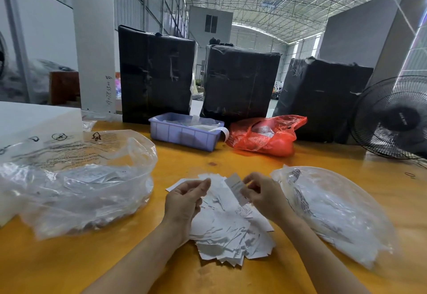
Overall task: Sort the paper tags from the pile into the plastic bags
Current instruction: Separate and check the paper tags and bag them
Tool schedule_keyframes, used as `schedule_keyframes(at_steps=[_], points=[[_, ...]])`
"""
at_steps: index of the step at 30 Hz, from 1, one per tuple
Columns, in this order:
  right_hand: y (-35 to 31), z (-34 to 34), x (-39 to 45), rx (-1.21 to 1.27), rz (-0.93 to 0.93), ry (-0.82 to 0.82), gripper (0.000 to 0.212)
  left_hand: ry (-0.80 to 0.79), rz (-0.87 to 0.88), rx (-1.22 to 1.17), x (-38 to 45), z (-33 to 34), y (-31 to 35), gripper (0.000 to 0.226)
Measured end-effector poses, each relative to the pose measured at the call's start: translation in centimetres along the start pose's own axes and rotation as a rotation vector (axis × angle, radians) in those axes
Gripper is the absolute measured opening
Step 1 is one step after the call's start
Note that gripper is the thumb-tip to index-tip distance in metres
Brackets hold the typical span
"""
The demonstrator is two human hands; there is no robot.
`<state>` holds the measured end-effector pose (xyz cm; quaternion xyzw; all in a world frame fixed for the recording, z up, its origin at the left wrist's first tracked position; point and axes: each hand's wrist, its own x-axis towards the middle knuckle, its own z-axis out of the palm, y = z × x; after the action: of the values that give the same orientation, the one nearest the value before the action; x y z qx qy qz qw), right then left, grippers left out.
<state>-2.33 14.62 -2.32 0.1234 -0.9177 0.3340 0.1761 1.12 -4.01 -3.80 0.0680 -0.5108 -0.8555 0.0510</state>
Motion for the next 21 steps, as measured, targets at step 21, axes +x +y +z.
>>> schedule_keyframes(at_steps=[21], points=[[-5.9, 1.7, -1.7, 0.858, 0.282, -0.251, 0.012, -0.023, -0.024, -0.080, 0.0, 0.3, -0.4, 0.019]])
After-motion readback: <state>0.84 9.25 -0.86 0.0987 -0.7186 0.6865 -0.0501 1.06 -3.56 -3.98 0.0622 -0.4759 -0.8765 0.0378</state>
